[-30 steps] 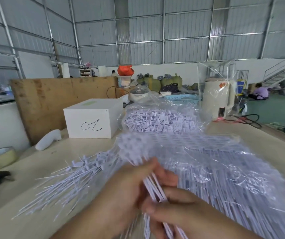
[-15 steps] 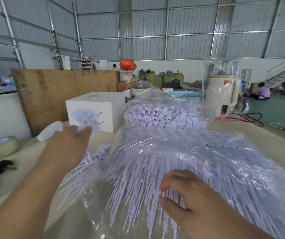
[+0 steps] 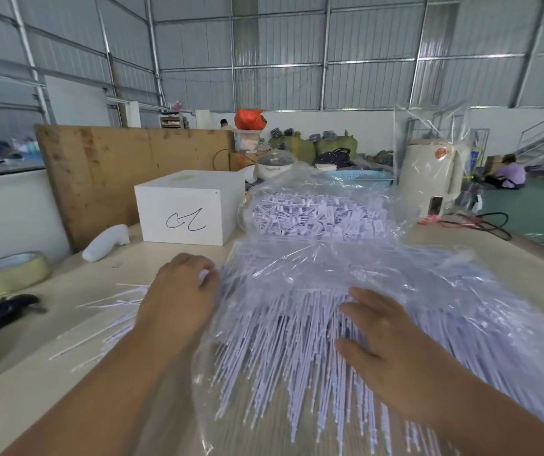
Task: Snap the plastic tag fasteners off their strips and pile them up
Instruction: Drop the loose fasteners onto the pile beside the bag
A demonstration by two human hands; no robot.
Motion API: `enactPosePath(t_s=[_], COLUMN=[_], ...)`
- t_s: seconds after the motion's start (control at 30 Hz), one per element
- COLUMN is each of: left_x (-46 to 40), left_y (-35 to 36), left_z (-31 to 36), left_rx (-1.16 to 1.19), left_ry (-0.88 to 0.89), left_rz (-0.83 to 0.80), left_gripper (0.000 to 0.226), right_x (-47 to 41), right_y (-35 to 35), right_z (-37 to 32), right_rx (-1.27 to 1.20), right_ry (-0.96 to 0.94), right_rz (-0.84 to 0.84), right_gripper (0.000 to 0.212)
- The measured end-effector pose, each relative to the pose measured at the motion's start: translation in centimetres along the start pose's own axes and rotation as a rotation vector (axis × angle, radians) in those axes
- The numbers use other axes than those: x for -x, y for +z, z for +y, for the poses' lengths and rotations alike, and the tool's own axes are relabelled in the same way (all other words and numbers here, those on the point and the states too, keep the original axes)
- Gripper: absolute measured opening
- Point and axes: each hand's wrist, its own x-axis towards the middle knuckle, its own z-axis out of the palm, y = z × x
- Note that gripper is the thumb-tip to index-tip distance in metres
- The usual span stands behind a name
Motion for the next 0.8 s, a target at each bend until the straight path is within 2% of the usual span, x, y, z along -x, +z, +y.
enactPosePath(t_s=[0.1,0.17,0.27,0.33,0.37,0.43,0.53,0.63,0.7,0.8], left_x=[1.2,2.5,4.8,5.4,5.3,5.0,4.1,3.8,4.1,4.4], left_y=[-1.2,-2.1,-2.0,-0.8,-0.2,0.7,1.6,2.3,2.7,2.9], left_z=[3.2,5.8,8.5,8.7,8.4,7.6,6.2,5.5,5.4,6.0], left_rx=[0.352,0.495,0.373,0.153,0.054,-0.045,-0.188,-0.343,-0.393,-0.423], left_ry=[0.068,0.215,0.551,0.666,0.683,0.644,0.480,0.321,0.314,0.308], left_rz=[0.140,0.098,-0.176,-0.313,-0.321,-0.262,-0.125,-0.112,-0.105,-0.093], left_gripper=[0.018,0.012,0.010,0.016,0.017,0.014,0.013,0.022,0.025,0.036], right_x=[-0.6,-0.9,-1.2,-1.3,-1.3,-1.4,-1.3,-1.0,-0.8,-0.8], right_y=[-0.2,-0.4,-0.4,-0.3,-0.2,-0.1,-0.1,-0.2,-0.4,-0.5], right_z=[0.8,1.3,1.8,1.9,2.0,2.1,2.0,1.5,0.9,0.4], right_rx=[0.095,0.114,0.133,0.147,0.155,0.162,0.164,0.146,0.188,0.190], right_ry=[0.046,0.094,0.128,0.154,0.170,0.189,0.191,0.206,0.182,0.163], right_rz=[0.002,-0.016,-0.009,0.000,-0.001,-0.014,-0.045,-0.024,0.028,0.047], right_gripper=[0.056,0.059,0.064,0.065,0.065,0.066,0.061,0.051,0.047,0.053])
